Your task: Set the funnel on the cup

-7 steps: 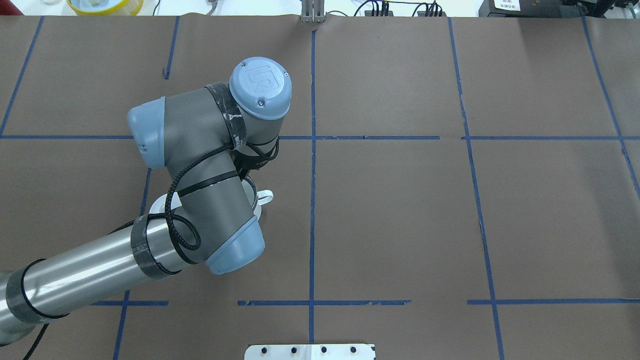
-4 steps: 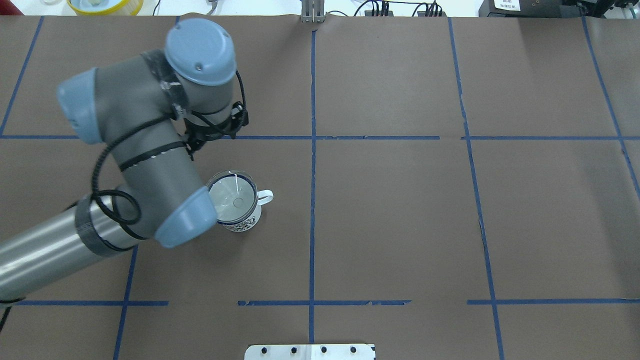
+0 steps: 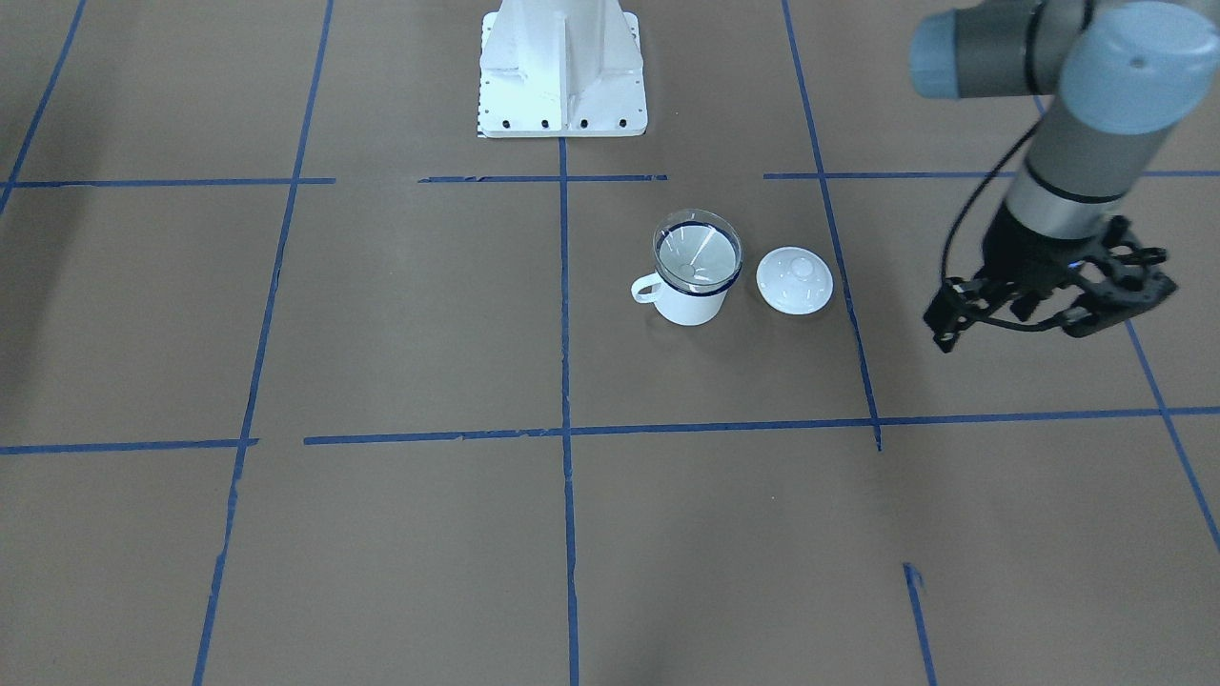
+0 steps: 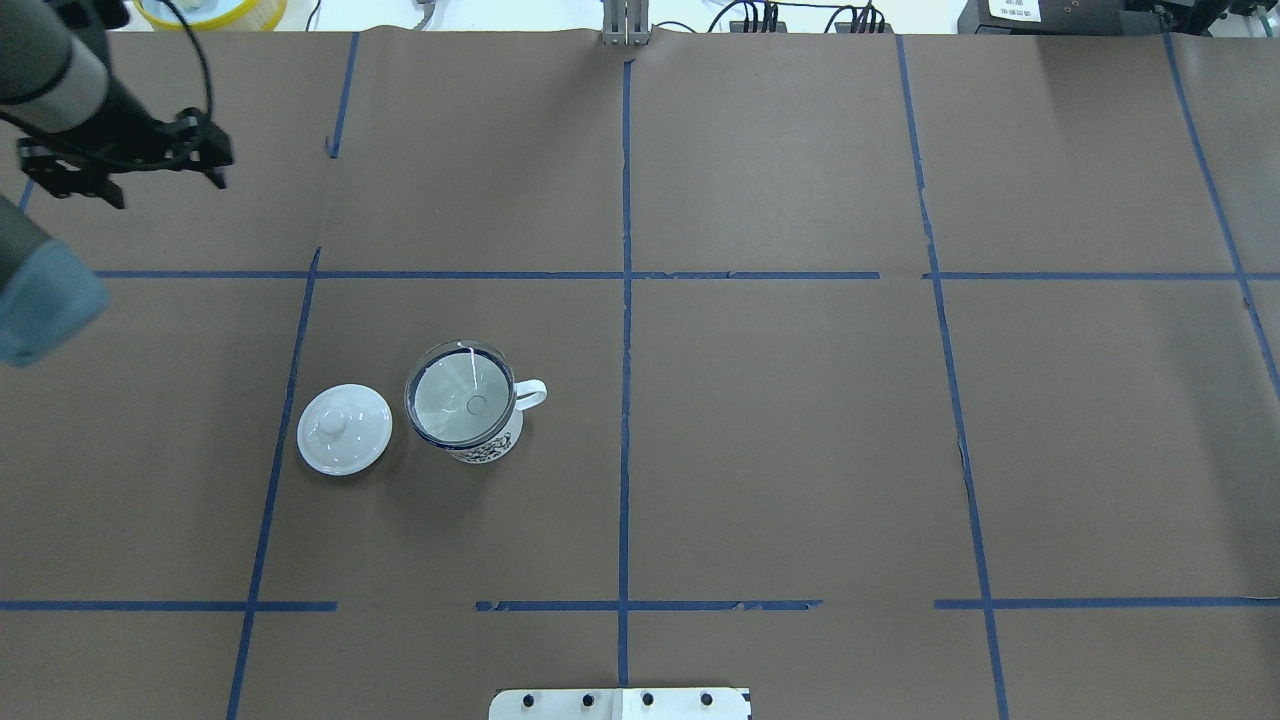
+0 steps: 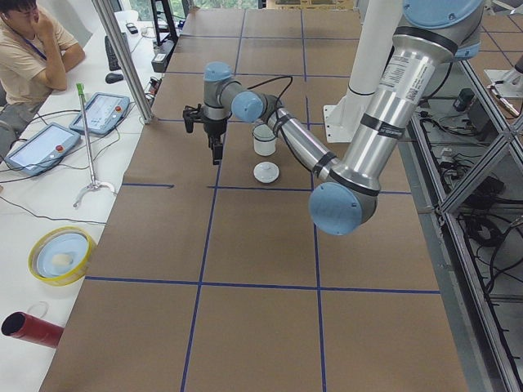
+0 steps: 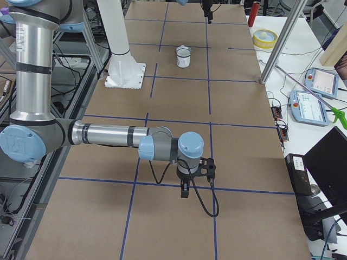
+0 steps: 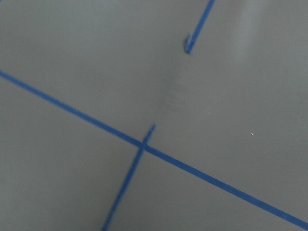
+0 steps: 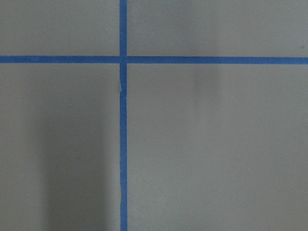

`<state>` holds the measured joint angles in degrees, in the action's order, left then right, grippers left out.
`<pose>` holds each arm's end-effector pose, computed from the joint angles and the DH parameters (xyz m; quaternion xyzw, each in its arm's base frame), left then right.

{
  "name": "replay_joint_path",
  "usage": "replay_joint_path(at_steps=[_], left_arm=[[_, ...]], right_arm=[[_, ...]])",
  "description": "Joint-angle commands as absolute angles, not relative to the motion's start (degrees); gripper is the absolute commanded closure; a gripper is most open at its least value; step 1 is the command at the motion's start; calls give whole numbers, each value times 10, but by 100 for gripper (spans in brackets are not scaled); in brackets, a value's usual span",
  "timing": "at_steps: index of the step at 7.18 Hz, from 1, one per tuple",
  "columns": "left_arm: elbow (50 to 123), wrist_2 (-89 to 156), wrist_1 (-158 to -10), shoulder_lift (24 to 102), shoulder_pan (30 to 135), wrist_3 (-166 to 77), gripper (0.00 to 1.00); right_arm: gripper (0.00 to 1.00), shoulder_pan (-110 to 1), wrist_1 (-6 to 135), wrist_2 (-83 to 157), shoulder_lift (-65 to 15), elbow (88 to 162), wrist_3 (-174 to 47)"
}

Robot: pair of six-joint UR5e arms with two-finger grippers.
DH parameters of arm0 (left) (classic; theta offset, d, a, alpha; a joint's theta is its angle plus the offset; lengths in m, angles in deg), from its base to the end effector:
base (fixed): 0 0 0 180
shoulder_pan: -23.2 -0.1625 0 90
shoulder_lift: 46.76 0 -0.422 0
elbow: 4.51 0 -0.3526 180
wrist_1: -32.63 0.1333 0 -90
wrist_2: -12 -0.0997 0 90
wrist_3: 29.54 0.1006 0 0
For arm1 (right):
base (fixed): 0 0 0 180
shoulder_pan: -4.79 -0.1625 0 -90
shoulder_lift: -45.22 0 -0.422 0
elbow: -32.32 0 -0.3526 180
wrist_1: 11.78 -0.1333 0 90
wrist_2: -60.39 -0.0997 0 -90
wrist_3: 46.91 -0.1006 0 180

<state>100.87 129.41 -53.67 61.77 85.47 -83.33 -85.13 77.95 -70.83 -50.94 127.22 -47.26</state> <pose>0.1826 -0.5342 0.3929 0.0424 0.3385 -0.1513 0.9277 0.0664 -0.4057 0.6672 -0.0094 -0.3520 0.0052 0.9360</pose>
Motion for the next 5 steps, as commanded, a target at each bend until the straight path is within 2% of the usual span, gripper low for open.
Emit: replay_joint_path(at_steps=[1,3,5], left_arm=[[955,1384,-661,478,998,-559,0],[902,1395,-660,421,1107,-303,0],[858,1397,-645,423,1179,-210,0]], right_arm=[[0,-851,780,-708,-509,1272,-473],[0,-851,780,-708,-509,1272,-473],[0,-851,780,-708,-509,1272,-473]])
